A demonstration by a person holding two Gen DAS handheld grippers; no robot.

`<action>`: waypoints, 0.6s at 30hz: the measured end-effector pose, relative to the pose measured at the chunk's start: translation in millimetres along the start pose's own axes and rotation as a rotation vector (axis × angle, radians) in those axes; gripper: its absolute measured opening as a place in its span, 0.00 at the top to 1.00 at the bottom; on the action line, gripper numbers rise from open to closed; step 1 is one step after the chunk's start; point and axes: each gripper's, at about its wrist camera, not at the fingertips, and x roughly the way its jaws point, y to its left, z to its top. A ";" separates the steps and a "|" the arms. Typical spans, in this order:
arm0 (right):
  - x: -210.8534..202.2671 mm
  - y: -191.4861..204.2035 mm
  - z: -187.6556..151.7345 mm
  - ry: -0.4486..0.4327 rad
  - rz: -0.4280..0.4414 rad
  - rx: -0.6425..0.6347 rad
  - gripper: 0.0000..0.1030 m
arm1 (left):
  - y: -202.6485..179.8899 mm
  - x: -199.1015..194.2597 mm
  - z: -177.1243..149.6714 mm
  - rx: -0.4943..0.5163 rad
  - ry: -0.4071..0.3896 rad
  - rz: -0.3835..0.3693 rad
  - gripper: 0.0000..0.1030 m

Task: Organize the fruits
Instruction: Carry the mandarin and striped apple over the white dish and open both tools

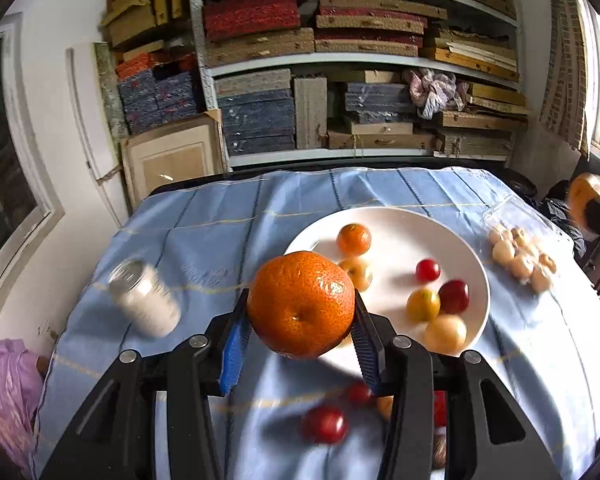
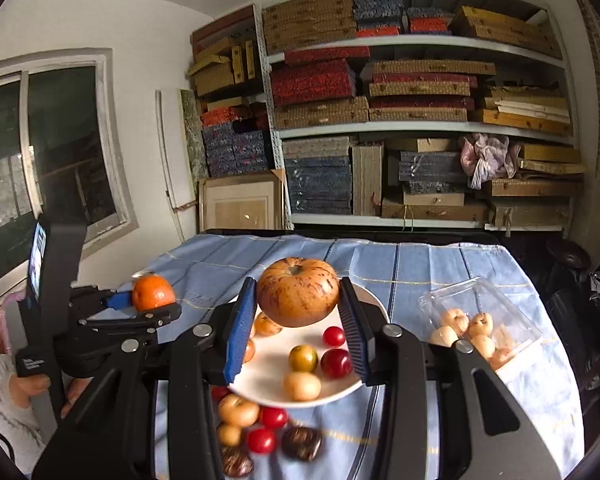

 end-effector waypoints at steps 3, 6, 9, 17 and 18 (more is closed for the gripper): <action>40.1 -6.8 -3.6 0.063 -0.033 -0.009 0.61 | -7.8 26.2 19.3 0.002 0.029 -0.002 0.54; 82.0 -15.9 -12.2 0.136 -0.037 0.004 0.61 | -7.0 59.6 32.2 -0.011 0.074 0.004 0.54; 120.7 -22.4 -19.9 0.200 -0.040 0.013 0.61 | -4.4 92.3 40.5 -0.022 0.115 0.023 0.54; 179.7 -17.8 -30.6 0.295 -0.018 -0.039 0.61 | 1.8 151.0 43.7 -0.057 0.207 -0.007 0.54; 183.0 -17.3 -31.7 0.304 -0.017 -0.045 0.61 | 0.2 156.7 43.9 -0.051 0.210 -0.006 0.54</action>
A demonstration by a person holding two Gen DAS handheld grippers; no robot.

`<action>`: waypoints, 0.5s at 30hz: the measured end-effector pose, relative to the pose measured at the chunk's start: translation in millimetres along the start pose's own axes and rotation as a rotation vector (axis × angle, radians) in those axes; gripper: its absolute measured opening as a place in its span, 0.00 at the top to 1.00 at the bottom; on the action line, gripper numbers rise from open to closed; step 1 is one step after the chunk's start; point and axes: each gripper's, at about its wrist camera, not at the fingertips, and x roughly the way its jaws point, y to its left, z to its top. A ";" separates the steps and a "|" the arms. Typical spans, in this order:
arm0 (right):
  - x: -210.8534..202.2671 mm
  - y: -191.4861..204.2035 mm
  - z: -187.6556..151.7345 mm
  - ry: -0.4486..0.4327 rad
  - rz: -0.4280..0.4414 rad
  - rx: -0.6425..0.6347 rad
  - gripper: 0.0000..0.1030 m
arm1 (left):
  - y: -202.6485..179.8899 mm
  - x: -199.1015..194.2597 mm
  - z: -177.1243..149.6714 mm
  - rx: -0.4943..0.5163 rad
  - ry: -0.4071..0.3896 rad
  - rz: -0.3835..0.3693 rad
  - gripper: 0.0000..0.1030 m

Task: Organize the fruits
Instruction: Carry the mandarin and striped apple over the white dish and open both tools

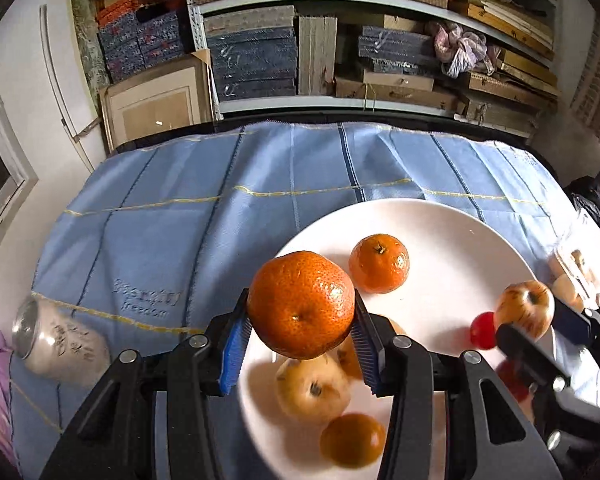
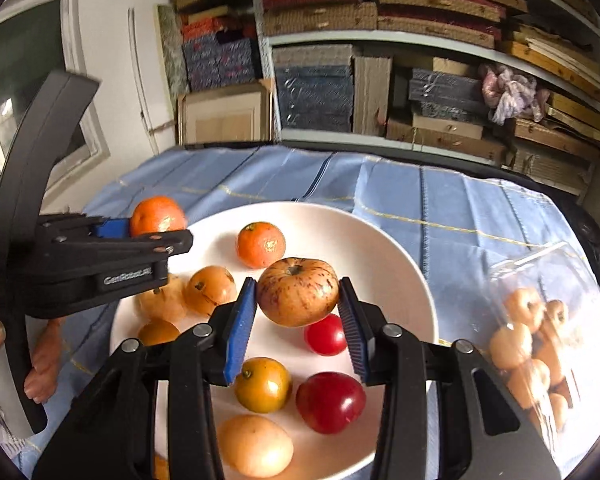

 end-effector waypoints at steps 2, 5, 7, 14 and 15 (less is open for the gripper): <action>7.8 1.0 -0.3 0.015 -0.001 -0.017 0.61 | -0.5 6.0 0.6 0.000 0.005 0.003 0.54; 14.5 0.2 -2.7 0.028 -0.005 -0.026 0.61 | -1.6 14.9 0.5 -0.007 0.022 -0.010 0.54; 17.7 -1.3 -4.5 0.034 -0.006 -0.025 0.61 | -2.5 18.0 0.7 -0.005 0.024 -0.007 0.54; 21.5 -3.4 -6.3 0.027 -0.002 -0.027 0.59 | -2.5 24.1 -0.5 -0.006 0.039 0.003 0.53; 18.8 -4.1 -5.9 0.017 -0.002 -0.024 0.59 | -1.6 23.7 -0.3 -0.008 0.038 0.003 0.53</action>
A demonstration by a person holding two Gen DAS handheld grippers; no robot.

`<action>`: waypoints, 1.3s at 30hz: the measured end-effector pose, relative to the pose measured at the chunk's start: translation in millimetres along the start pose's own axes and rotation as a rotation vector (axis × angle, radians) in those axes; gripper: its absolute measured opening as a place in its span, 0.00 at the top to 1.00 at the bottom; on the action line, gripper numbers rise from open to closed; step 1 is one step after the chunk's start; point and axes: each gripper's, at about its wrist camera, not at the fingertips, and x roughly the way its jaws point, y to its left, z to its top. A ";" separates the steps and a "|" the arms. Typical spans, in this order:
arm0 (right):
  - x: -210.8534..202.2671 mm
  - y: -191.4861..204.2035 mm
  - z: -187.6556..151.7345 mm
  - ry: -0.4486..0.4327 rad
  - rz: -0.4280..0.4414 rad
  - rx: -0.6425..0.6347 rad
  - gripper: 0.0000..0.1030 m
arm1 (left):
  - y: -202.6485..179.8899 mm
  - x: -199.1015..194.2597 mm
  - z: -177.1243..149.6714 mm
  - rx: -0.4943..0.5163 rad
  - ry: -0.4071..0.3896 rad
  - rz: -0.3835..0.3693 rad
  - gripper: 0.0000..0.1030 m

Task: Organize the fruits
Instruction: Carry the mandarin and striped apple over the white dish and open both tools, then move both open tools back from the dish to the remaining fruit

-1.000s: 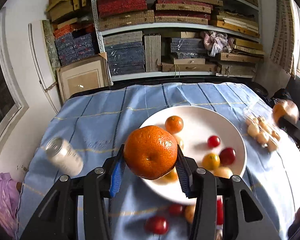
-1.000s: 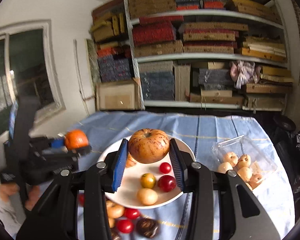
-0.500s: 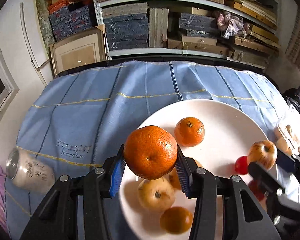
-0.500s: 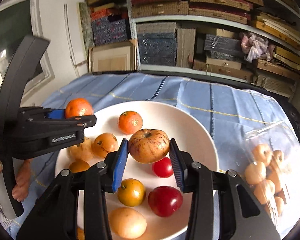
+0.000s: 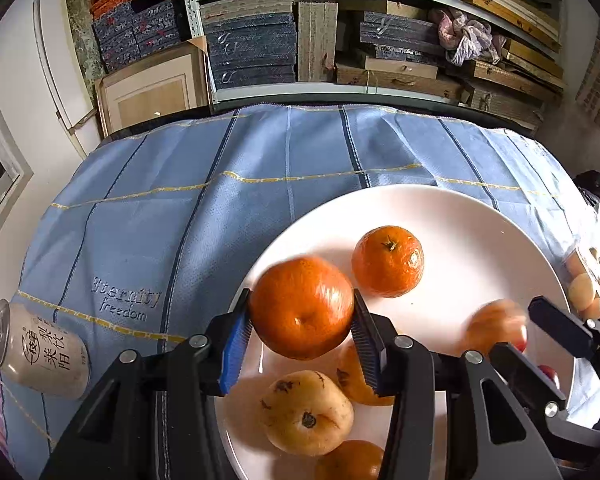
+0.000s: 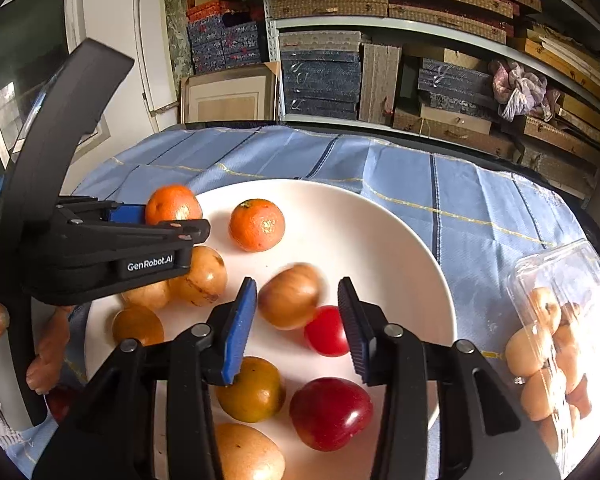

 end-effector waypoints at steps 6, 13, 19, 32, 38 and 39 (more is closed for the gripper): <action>-37.5 0.9 6.9 -0.075 0.009 0.002 0.56 | 8.8 -28.8 3.1 -0.023 -0.043 -0.005 0.49; -133.0 21.5 4.2 -0.243 0.064 -0.004 0.43 | 31.4 -103.0 -19.7 -0.010 -0.124 0.027 0.43; -194.7 42.9 -30.2 -0.273 0.126 -0.006 0.29 | 47.5 -134.9 -75.5 -0.031 -0.114 0.038 0.35; -179.5 19.4 -121.5 -0.190 0.050 0.130 0.23 | 36.7 -116.0 -162.2 -0.049 -0.079 0.028 0.35; -161.1 13.1 -126.5 -0.140 0.053 0.153 0.22 | 24.8 -119.3 -165.9 -0.002 -0.164 0.036 0.35; -159.7 13.5 -126.5 -0.136 0.053 0.151 0.22 | 23.7 -119.3 -166.4 0.002 -0.169 0.029 0.35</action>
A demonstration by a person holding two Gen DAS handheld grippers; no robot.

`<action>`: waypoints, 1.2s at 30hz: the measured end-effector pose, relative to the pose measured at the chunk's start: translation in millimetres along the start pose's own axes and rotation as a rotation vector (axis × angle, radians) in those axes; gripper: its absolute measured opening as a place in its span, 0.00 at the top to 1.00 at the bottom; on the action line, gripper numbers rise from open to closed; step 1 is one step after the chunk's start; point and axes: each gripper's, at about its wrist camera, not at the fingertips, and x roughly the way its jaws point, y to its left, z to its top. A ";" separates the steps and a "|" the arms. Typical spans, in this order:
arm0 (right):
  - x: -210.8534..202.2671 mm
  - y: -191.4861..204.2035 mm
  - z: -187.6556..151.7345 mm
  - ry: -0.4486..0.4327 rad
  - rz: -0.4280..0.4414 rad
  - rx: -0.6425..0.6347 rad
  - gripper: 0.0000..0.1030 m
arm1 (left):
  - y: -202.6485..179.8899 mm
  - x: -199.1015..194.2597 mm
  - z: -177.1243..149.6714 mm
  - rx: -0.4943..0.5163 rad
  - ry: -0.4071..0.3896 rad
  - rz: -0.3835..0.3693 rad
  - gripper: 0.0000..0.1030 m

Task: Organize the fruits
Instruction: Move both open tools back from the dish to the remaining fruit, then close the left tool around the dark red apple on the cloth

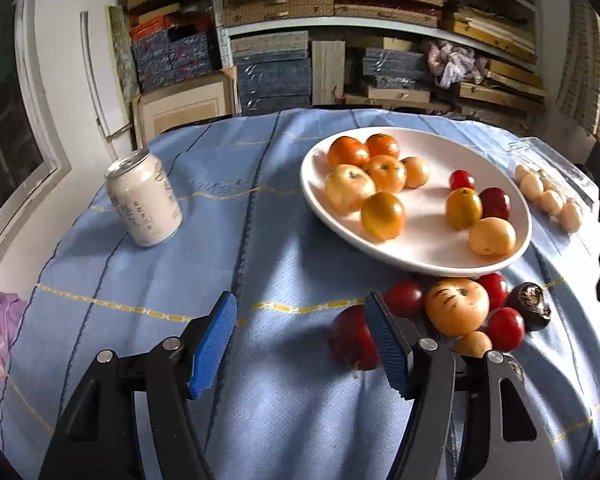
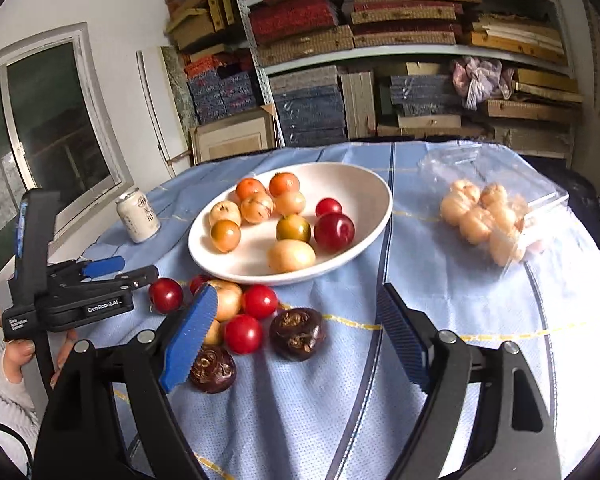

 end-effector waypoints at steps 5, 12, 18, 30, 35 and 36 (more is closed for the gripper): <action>6.6 2.1 -2.6 0.024 0.004 -0.007 0.22 | -3.2 4.8 -3.5 0.015 0.016 -0.031 0.35; 15.5 2.3 -7.0 0.061 -0.002 -0.011 0.20 | -3.2 7.6 -9.8 -0.001 0.052 -0.104 0.32; 19.3 5.4 -10.4 0.075 -0.007 -0.023 0.19 | -10.4 11.3 -13.3 0.016 0.051 -0.116 0.31; 21.9 6.7 -12.7 0.090 -0.011 -0.029 0.18 | -13.9 20.4 -15.7 0.017 0.074 -0.139 0.31; 23.5 6.1 -14.6 0.098 -0.014 -0.033 0.18 | -7.3 23.0 -14.7 -0.008 0.069 -0.122 0.37; 23.7 6.3 -14.9 0.099 -0.015 -0.034 0.18 | -5.5 23.1 -14.4 -0.012 0.069 -0.121 0.39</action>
